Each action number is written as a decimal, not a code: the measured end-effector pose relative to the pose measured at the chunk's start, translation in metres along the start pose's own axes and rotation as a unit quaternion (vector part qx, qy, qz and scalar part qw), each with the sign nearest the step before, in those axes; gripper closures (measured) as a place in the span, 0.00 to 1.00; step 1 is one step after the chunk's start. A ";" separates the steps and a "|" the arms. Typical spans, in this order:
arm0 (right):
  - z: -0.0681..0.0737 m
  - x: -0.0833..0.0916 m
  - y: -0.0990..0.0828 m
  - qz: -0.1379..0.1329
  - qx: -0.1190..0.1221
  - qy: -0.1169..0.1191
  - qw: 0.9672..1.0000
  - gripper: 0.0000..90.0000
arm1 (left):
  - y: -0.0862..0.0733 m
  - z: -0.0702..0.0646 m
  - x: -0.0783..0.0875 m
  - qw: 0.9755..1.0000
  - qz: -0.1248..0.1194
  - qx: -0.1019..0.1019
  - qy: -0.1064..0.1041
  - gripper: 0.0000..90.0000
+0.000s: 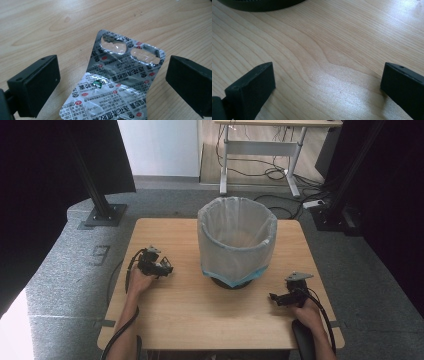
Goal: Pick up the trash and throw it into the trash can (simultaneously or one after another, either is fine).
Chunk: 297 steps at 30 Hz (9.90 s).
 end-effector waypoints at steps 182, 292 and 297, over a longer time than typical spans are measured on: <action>0.000 0.000 0.000 0.001 0.001 0.001 1.000 0.00 | 0.195 -0.147 0.184 0.993 -0.041 -0.079 -0.080 0.37; 0.001 0.000 0.000 -0.002 0.005 0.004 1.000 0.00 | 0.211 -0.199 0.163 0.985 -0.064 -0.129 -0.099 0.00; 0.001 0.000 0.000 -0.002 0.005 0.005 1.000 0.00 | 0.204 -0.185 0.169 0.986 -0.069 -0.123 -0.092 0.00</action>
Point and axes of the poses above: each handheld gripper's, and its own axes: x roughly backward along the jaws, y roughly out of its top, z roughly to its left, the point moved 2 cm from there along -x, roughly forward along the jaws, and after that the axes turned 14 degrees about x, right-handed, at the moved point
